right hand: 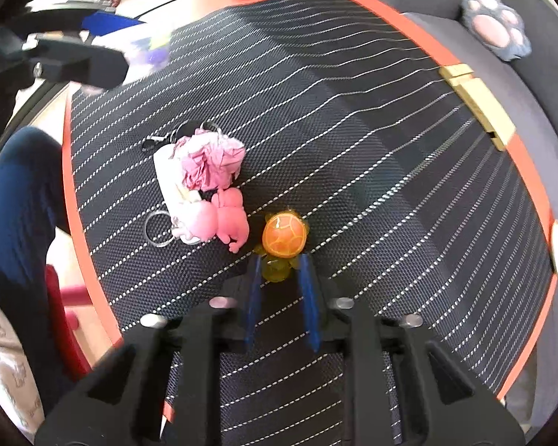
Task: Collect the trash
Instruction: 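Close the right tool on the orange toy while the left tool holds the tub, then open the right tool over the pink bin while the left tool carries the tub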
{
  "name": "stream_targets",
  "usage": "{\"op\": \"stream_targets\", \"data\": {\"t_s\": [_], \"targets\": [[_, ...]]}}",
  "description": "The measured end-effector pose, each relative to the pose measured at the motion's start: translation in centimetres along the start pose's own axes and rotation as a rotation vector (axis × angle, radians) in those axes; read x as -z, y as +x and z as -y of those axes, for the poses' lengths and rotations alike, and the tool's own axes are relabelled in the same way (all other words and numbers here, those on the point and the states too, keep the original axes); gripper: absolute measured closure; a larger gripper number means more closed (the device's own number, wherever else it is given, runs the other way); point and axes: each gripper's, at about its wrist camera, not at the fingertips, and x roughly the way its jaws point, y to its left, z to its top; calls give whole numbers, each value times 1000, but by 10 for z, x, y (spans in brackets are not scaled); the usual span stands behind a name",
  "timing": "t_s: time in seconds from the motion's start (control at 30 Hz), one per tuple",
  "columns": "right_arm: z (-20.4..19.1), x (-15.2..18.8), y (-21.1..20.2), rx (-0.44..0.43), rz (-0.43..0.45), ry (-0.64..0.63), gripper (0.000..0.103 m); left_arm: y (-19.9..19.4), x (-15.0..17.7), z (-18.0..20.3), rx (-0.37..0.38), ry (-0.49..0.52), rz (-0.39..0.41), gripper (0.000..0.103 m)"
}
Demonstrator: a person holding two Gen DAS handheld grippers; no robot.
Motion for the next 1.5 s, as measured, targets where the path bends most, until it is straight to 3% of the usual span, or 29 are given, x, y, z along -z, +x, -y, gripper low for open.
{"op": "stream_targets", "data": {"t_s": [0.27, 0.57, 0.97, 1.2, 1.5], "targets": [[-4, 15, -17, 50, 83, 120, 89, -7, 11, 12, -25, 51, 17, 44], [-17, 29, -56, 29, 186, 227, 89, -24, 20, 31, -22, 113, 38, 44], [-77, 68, -112, -4, 310, 248, 89, -51, 53, 60, -12, 210, 44, 44], [-115, 90, -132, -20, 342, 231, 89, -62, 73, 73, -3, 238, 42, 44], [-152, 113, -124, -59, 317, 215, 89, -71, 101, 81, 13, 231, 40, 44]]}}
